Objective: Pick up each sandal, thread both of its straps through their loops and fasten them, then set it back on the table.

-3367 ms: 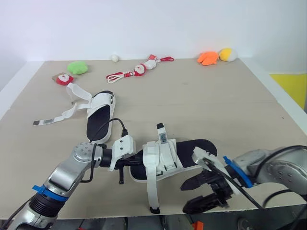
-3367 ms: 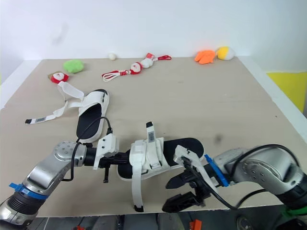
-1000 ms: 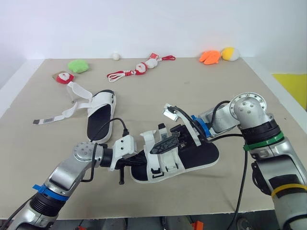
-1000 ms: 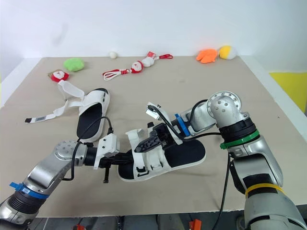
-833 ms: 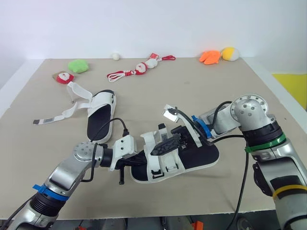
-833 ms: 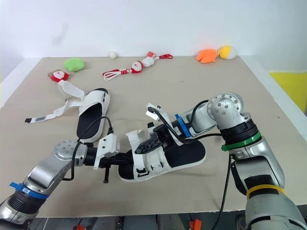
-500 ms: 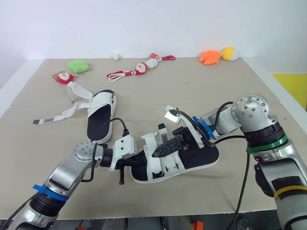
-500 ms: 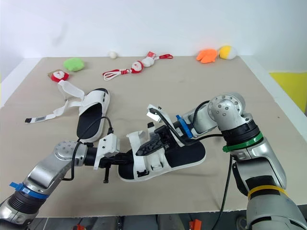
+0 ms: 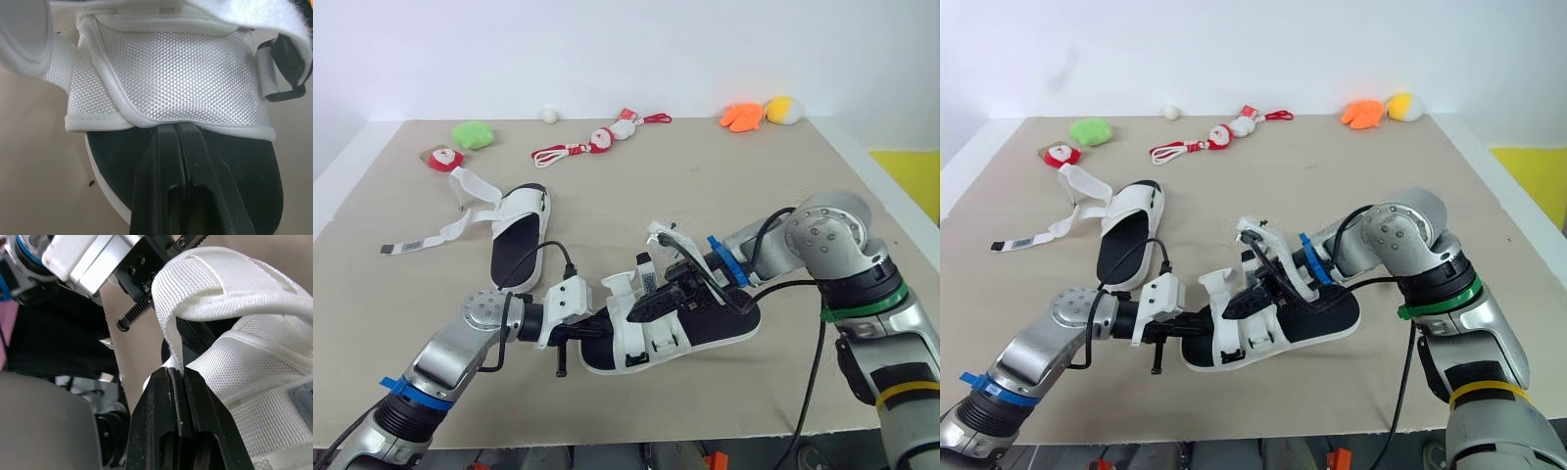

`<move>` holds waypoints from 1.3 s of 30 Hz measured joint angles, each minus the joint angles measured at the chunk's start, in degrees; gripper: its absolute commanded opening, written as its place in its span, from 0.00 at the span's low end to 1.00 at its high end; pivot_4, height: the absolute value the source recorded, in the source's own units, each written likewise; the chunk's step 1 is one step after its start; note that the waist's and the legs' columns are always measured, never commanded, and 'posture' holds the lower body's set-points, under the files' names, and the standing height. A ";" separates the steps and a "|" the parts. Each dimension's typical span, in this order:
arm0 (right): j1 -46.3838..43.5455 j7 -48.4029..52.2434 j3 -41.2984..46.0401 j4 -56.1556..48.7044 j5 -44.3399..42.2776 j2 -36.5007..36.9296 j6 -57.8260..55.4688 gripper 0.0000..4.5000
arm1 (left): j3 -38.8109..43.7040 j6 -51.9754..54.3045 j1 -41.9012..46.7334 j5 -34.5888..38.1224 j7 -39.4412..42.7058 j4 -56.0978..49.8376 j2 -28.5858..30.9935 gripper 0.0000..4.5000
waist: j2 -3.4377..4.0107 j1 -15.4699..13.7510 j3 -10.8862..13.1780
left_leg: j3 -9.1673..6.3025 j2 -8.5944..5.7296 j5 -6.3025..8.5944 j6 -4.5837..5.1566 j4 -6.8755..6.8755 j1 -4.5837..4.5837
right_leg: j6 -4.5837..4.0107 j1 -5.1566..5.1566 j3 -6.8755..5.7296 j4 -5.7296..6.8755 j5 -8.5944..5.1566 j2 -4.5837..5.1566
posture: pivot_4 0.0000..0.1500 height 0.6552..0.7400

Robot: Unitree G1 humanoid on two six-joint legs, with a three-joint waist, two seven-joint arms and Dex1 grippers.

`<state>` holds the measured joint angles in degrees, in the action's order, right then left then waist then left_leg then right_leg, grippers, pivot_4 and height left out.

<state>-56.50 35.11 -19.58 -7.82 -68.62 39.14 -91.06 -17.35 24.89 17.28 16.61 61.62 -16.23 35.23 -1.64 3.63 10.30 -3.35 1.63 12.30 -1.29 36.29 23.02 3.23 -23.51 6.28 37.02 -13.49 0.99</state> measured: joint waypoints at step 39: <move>6.08 5.14 -2.99 -17.34 11.91 1.58 2.24 0.01 | -0.24 -0.07 0.26 0.00 -0.23 0.52 -0.55 0.00 | 0.01 -0.29 0.01 | -0.01 -0.07 0.00 -0.01 0.02 0.03 | -0.16 -0.01 -0.04 -0.02 -0.11 0.09 | 1.00 1.00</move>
<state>-50.43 40.25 -22.56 -25.15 -56.71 40.71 -88.82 -17.59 24.83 17.53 16.61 61.39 -15.71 34.69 -1.63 3.35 10.30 -3.36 1.56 12.30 -1.29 36.30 23.06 3.08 -23.51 6.24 36.99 -13.60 1.09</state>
